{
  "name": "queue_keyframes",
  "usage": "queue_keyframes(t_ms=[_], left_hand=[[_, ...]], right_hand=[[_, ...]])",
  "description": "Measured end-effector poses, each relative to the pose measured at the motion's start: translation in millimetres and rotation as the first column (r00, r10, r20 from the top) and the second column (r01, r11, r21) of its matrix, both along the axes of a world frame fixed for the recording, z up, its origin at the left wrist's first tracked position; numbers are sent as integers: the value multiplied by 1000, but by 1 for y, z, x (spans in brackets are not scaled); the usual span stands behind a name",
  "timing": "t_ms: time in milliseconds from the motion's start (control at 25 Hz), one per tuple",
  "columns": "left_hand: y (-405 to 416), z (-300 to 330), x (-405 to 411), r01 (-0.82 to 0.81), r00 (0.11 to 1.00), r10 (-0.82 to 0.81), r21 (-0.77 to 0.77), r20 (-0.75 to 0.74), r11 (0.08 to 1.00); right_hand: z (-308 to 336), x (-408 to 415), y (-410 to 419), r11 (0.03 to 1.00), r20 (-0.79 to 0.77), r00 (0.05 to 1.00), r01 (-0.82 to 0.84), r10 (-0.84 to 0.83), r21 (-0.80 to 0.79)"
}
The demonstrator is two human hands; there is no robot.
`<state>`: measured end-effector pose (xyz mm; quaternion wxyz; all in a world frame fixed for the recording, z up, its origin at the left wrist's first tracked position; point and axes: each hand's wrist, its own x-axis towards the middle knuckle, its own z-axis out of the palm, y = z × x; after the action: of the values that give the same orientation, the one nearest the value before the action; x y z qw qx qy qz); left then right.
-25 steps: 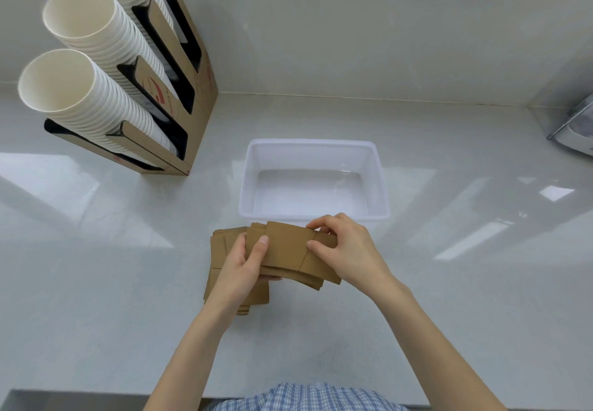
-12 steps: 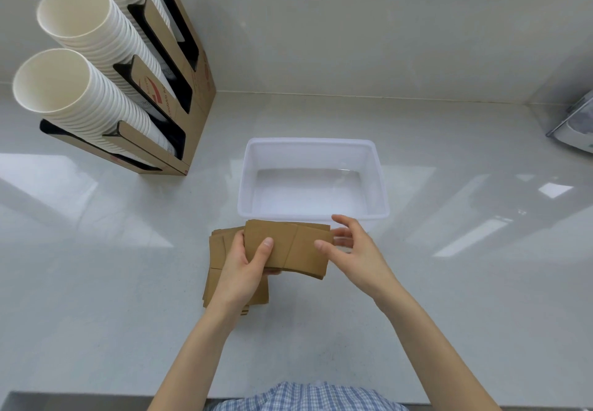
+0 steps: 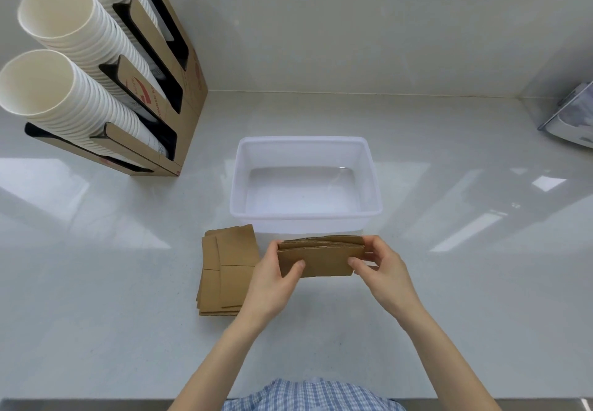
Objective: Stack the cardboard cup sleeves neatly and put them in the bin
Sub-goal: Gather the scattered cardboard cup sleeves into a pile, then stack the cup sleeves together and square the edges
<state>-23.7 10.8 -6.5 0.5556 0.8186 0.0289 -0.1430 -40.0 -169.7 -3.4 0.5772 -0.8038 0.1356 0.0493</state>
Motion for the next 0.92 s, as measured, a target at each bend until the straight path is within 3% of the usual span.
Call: queue_keyframes(t_ms=[360,720,920], left_hand=[[-8,-34,-15,36,999,-38,197,6,980],[-7,-33,-11,64,996,-75,215,43,974],[-4,-18,-6,62,998,-64,130,12,990]], right_hand=[[-35,-16,4,997,15,1000,4,-3,-72],[-42,-16,6,996,25,1000,4,-2,-84],[-33,-13,1,997,15,1000,14,-13,-73]])
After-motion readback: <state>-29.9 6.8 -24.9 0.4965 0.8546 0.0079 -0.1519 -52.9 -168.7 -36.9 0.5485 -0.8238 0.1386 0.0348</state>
